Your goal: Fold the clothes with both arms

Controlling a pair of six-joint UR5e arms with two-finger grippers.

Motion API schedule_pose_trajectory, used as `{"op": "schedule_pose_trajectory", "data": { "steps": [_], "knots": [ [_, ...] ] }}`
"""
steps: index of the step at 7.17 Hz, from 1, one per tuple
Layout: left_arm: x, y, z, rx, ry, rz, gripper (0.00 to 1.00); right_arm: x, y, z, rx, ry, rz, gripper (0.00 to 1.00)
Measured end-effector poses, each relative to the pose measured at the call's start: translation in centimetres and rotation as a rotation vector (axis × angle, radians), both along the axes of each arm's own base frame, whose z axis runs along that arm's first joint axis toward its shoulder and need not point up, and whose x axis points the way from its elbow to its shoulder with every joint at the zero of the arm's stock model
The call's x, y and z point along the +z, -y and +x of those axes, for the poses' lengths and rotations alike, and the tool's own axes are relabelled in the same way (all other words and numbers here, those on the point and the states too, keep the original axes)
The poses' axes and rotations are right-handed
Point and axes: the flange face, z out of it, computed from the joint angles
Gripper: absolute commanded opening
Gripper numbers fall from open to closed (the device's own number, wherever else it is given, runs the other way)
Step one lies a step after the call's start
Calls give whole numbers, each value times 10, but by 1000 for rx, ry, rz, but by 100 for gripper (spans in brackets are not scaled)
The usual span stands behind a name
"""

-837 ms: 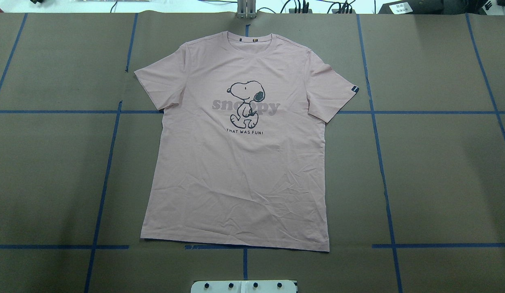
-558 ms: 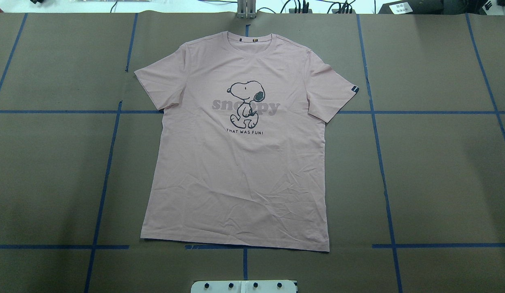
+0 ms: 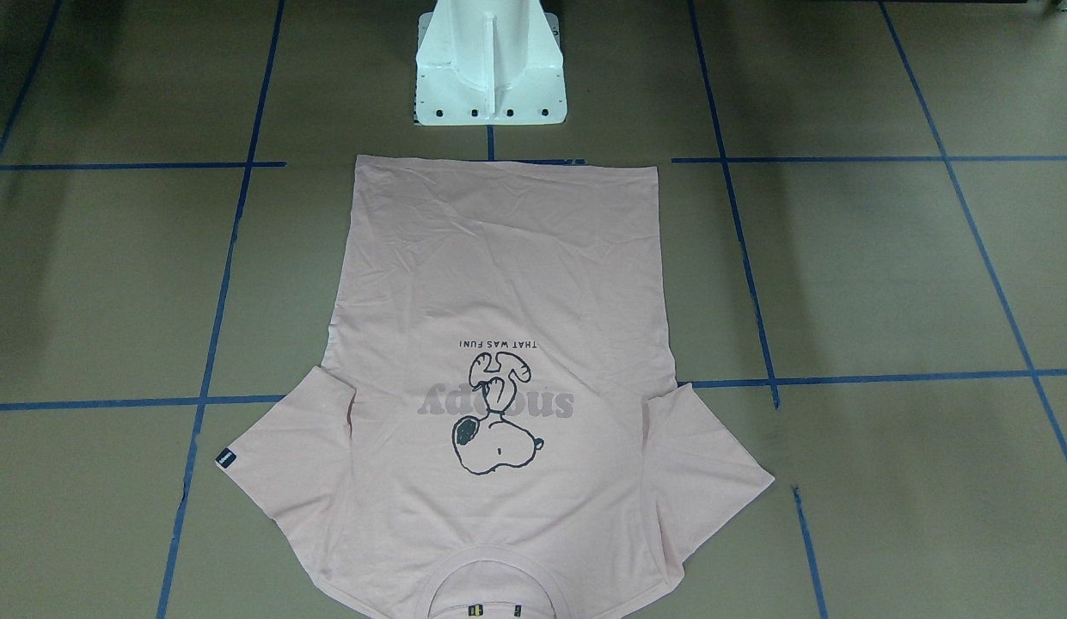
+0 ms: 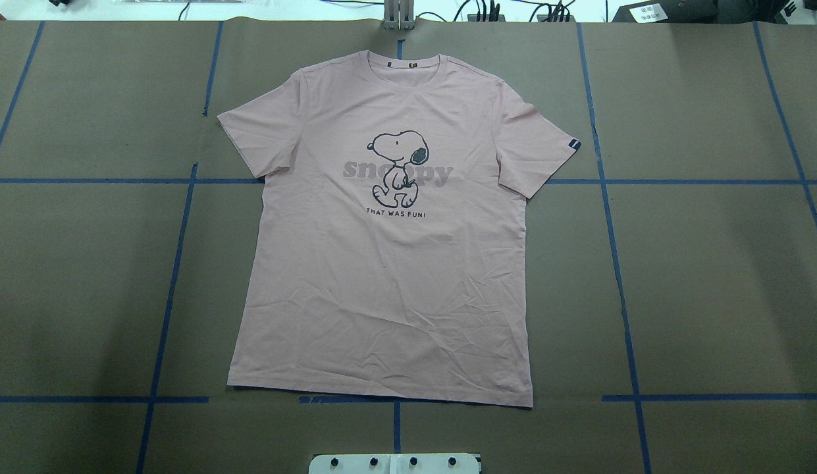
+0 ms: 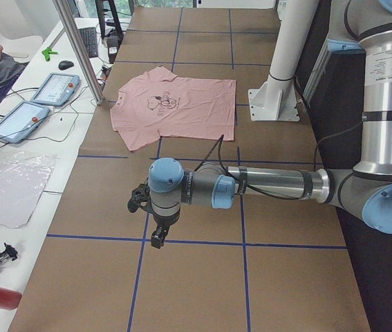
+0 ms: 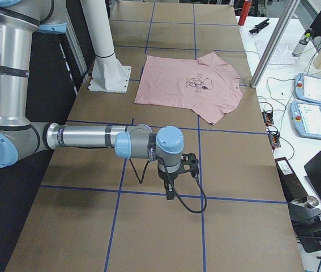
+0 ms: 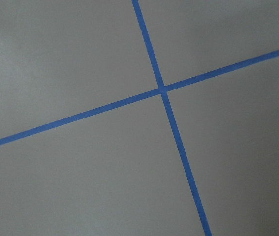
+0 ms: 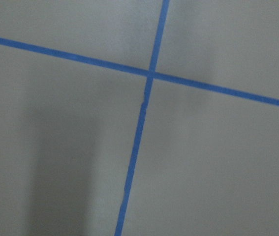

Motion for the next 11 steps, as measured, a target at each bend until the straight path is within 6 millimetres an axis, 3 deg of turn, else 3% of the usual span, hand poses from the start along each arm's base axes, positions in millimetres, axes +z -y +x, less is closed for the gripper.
{"op": "schedule_pose_trajectory", "data": {
  "steps": [1,3,5,6,7,8,9,10,11],
  "knots": [
    [-23,21,1,2,3,79,100,-23,33,-8,-12,-1,64,100],
    [-91,76,7,11,7,296,100,-60,89,-16,26,28,126,100],
    [-143,137,20,-1,-18,482,100,-67,108,-24,37,120,111,100],
    [-161,155,41,-27,-59,489,100,-71,113,-28,29,151,125,100],
    [-183,164,84,-40,-127,492,100,-84,121,-39,29,169,140,100],
    [-207,166,144,-34,-210,484,100,-104,134,-58,56,187,130,100],
    [-222,163,201,-22,-268,457,100,-126,145,-90,114,202,99,100],
    [-230,159,237,-15,-286,443,100,-148,154,-133,189,205,70,97],
    [-233,158,251,-16,-288,440,100,-167,161,-185,268,206,48,85]
  ]
}}
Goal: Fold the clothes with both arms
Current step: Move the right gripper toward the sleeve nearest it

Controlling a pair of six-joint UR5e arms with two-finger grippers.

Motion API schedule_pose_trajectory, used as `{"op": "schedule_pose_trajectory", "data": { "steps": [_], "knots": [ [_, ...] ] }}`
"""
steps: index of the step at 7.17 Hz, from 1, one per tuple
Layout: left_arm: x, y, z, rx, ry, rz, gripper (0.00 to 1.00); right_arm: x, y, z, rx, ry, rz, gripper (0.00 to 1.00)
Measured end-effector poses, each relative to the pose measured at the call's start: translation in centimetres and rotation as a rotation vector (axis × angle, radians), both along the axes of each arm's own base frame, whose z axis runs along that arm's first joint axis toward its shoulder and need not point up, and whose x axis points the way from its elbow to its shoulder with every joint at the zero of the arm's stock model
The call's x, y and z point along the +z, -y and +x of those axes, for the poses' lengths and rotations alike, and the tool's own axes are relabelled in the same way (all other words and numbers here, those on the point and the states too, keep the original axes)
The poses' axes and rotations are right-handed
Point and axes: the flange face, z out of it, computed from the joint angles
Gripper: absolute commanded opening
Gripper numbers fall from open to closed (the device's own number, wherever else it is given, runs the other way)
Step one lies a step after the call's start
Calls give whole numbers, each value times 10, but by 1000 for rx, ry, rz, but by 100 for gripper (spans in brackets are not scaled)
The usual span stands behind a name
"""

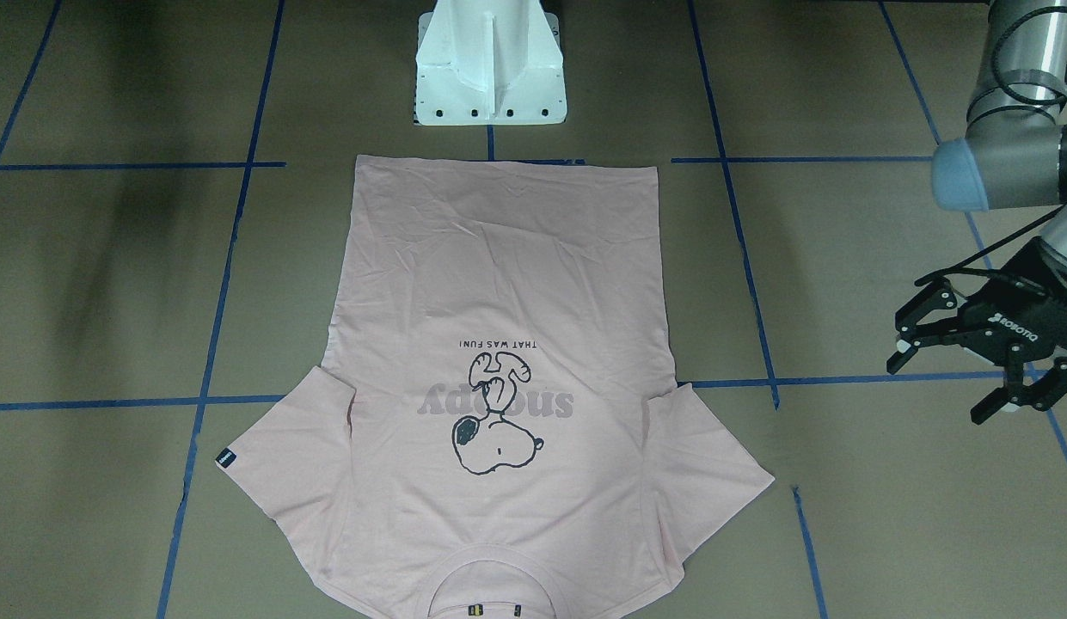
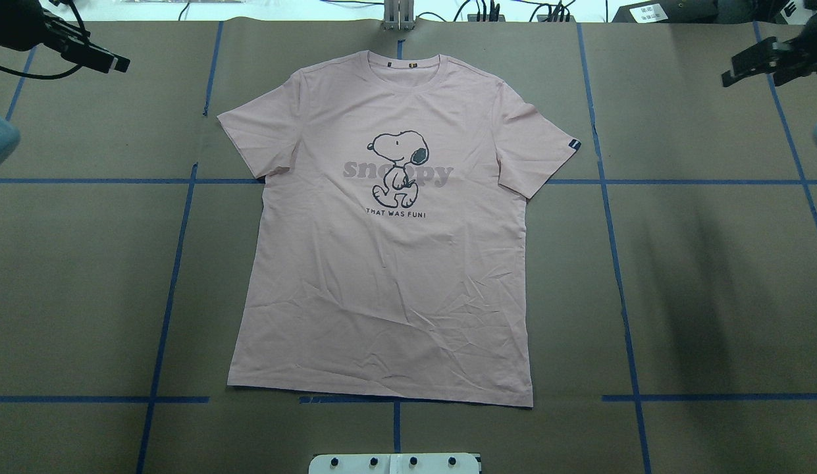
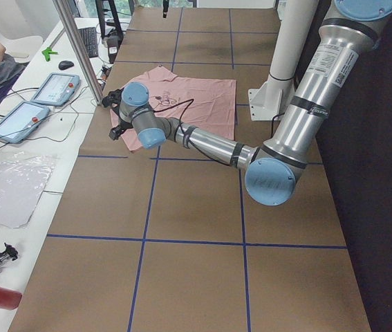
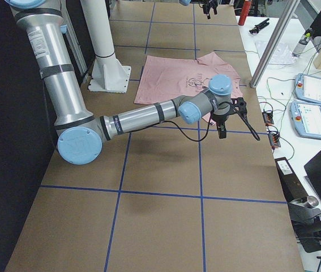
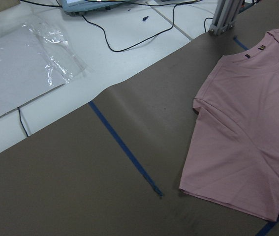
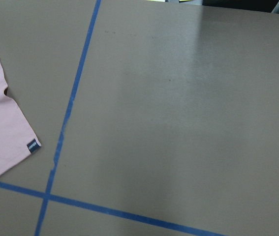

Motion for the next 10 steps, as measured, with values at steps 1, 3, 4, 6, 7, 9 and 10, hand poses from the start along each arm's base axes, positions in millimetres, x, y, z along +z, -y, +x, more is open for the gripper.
{"op": "schedule_pose_trajectory", "data": {
  "steps": [1,3,4,6,7,9,10],
  "knots": [
    [-2,-1,5,-1,-1,1,100,-14,7,-60,81,6,-28,79],
    [-5,-2,6,-1,-5,9,100,-21,11,-171,215,-1,-50,76],
    [-6,-2,7,-1,-6,12,100,-14,11,-207,238,-12,-43,74],
    [-6,-3,7,-1,-7,14,100,6,8,-243,240,-28,-31,73],
    [-6,-3,6,-1,-7,14,100,12,4,-254,237,-40,-26,73],
    [-7,-3,6,-1,-8,15,100,16,-3,-268,229,-53,-20,69],
    [-7,-3,6,-3,-7,16,100,17,-6,-273,228,-59,-16,66]
  ]
}}
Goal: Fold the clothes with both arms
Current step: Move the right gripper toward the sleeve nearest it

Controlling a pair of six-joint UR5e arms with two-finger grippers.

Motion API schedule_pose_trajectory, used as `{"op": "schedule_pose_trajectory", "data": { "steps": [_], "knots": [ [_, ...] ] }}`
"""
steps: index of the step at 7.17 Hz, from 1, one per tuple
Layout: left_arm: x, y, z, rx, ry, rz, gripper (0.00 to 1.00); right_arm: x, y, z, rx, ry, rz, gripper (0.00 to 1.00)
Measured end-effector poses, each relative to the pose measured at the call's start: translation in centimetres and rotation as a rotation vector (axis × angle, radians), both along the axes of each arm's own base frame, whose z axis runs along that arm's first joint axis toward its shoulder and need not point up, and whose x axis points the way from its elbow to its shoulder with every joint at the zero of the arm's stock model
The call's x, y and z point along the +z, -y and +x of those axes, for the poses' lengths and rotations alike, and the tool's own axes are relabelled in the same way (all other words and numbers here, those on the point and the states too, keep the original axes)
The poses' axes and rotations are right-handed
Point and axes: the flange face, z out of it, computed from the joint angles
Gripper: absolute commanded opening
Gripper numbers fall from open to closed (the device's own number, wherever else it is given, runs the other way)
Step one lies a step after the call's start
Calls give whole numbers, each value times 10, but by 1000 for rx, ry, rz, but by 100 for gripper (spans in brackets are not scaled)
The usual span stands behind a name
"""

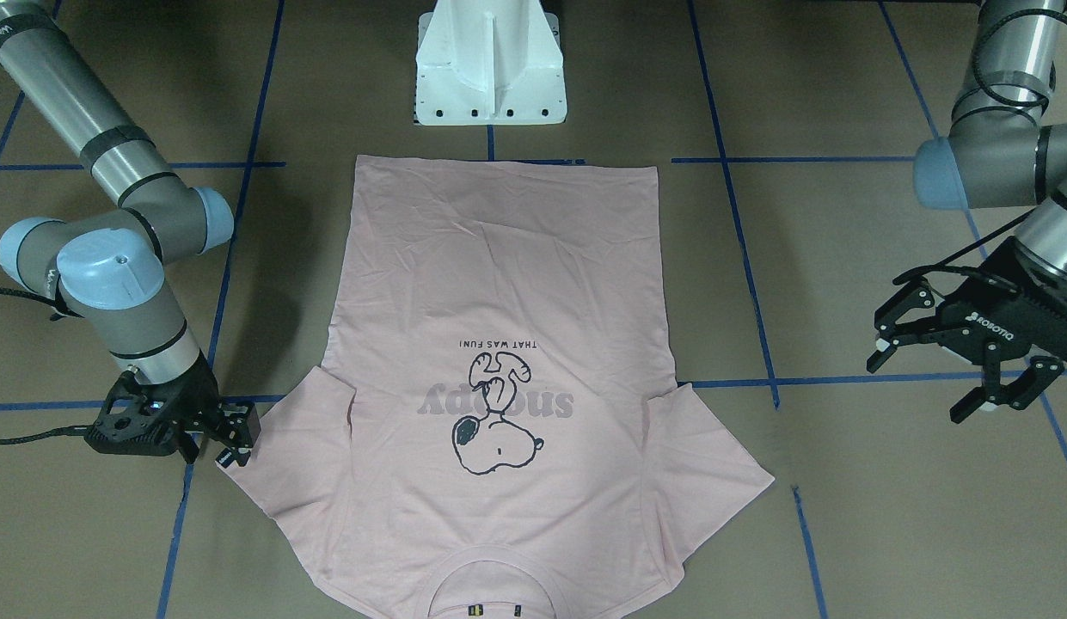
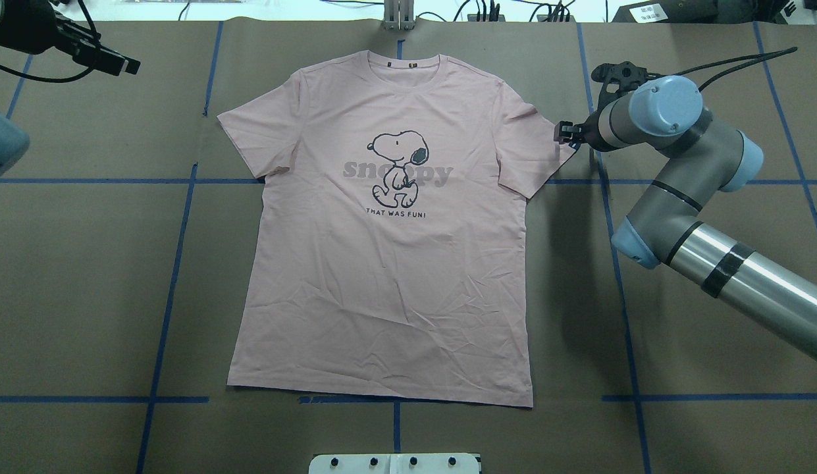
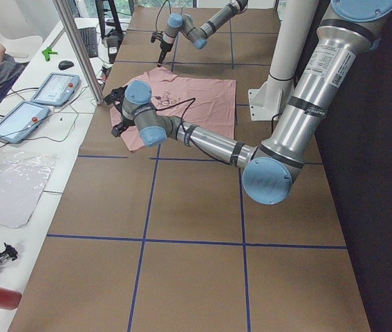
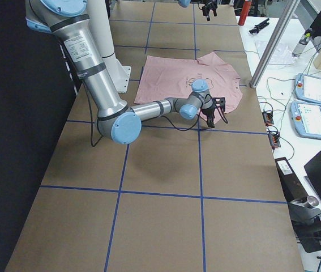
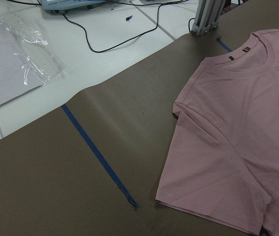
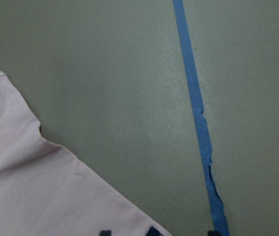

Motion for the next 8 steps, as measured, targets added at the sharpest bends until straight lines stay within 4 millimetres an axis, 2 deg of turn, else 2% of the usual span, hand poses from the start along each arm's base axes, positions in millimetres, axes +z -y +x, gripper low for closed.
{"op": "schedule_pose_trajectory", "data": {
  "steps": [1,3,4,5,6,7,8],
  "knots": [
    [0,0,0,-4,2,0,100,-1,-1,-2,-1,-2,3,64],
    [1,0,-1,-9,5,0,100,-1,-2,-4,-2,-2,4,34],
    [2,0,-1,-9,5,2,100,-2,-2,-5,-2,-1,4,28],
    [2,-1,-2,-10,5,2,100,-4,-1,-6,-2,0,5,27],
    [2,-2,-2,-10,5,2,100,-5,0,-8,-3,-1,5,7],
    [3,-2,-3,-10,6,2,100,-5,1,-9,-4,-3,4,0],
    [3,-2,-3,-10,6,2,100,-7,2,-10,-3,-3,2,0]
  ]
}}
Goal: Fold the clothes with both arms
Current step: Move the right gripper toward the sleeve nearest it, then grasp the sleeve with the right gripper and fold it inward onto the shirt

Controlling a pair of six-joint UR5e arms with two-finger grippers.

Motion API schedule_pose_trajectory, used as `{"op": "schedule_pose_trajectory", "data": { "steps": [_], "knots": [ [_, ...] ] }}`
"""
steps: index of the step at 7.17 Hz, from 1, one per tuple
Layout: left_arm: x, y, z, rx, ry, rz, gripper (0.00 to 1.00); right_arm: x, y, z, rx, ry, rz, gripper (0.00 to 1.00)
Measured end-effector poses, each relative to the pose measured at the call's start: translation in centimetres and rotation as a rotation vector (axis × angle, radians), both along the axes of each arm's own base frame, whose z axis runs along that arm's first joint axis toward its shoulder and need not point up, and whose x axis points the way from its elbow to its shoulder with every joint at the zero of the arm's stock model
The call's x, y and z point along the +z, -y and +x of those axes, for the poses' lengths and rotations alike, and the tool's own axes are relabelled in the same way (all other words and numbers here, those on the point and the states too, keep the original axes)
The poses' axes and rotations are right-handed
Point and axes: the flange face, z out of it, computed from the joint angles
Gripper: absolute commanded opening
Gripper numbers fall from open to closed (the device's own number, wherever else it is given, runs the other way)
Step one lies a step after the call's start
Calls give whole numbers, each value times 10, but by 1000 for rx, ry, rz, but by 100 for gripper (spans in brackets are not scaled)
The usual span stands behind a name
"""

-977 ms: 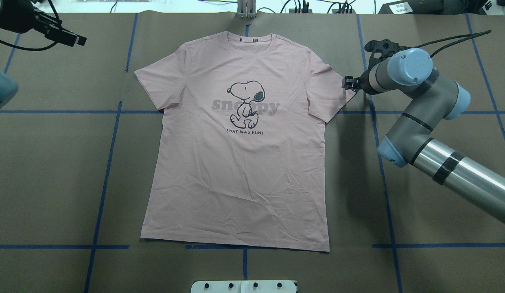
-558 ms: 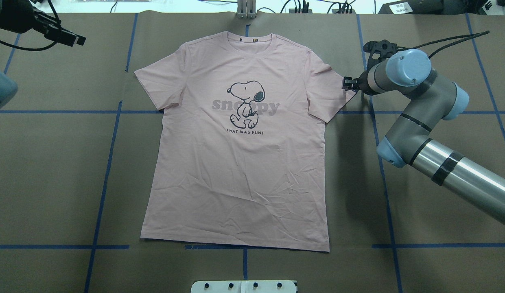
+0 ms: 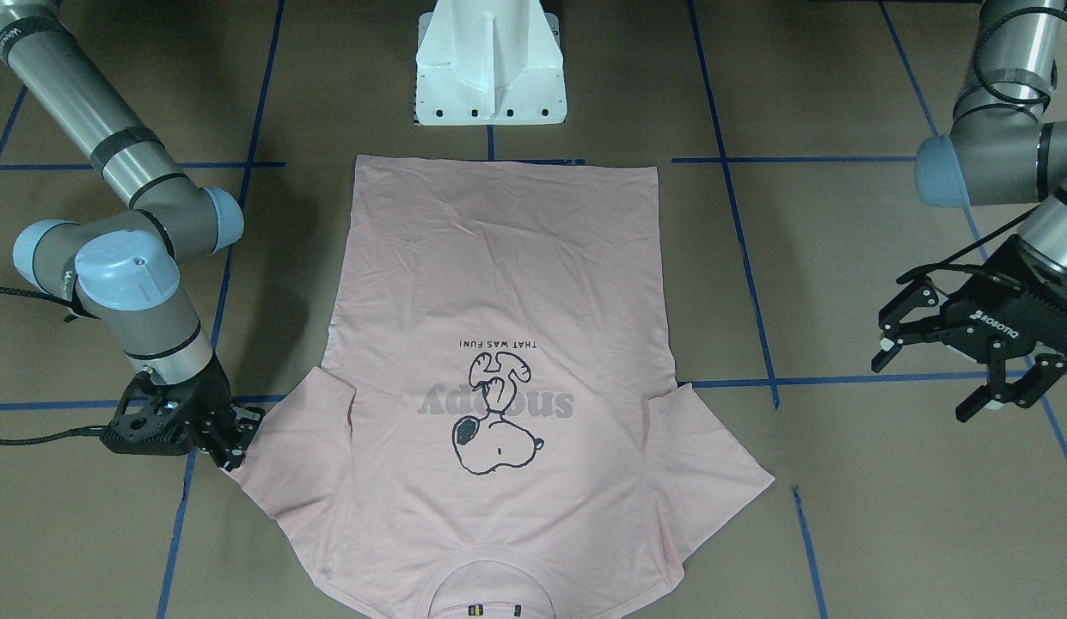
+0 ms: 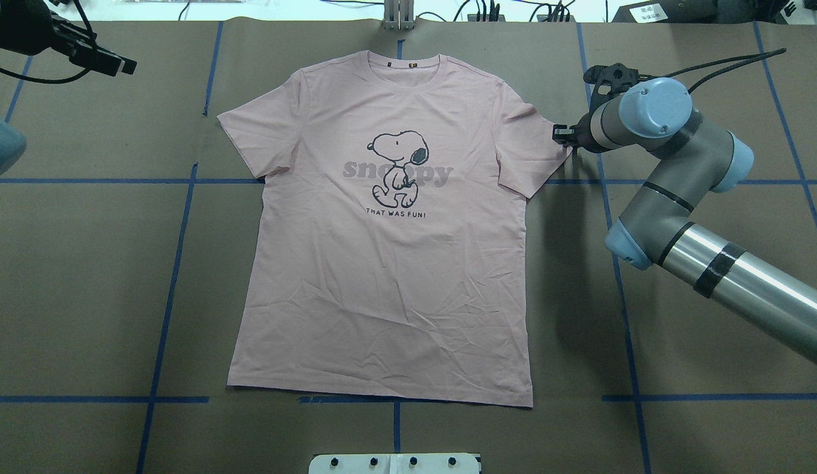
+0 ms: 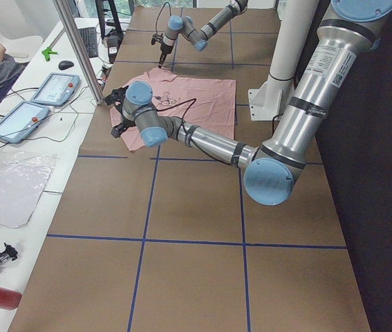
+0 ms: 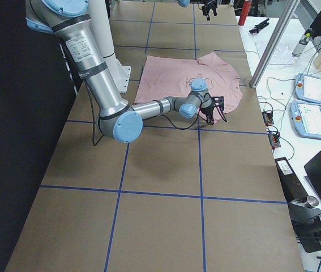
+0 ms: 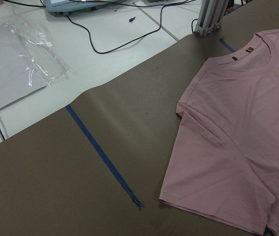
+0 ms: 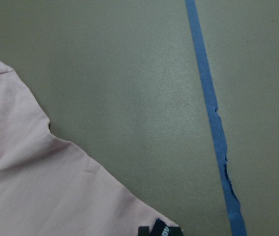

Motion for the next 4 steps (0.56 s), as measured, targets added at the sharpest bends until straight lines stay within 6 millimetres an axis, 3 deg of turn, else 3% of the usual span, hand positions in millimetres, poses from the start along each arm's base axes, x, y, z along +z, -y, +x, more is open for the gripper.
{"op": "schedule_pose_trajectory", "data": {
  "steps": [2,4],
  "knots": [
    [-1,-1,0,0,-1,1,100,-17,5,-5,3,-6,-10,0],
    [0,-1,-1,0,-1,1,100,-67,15,-13,5,-33,-39,0]
  ]
}}
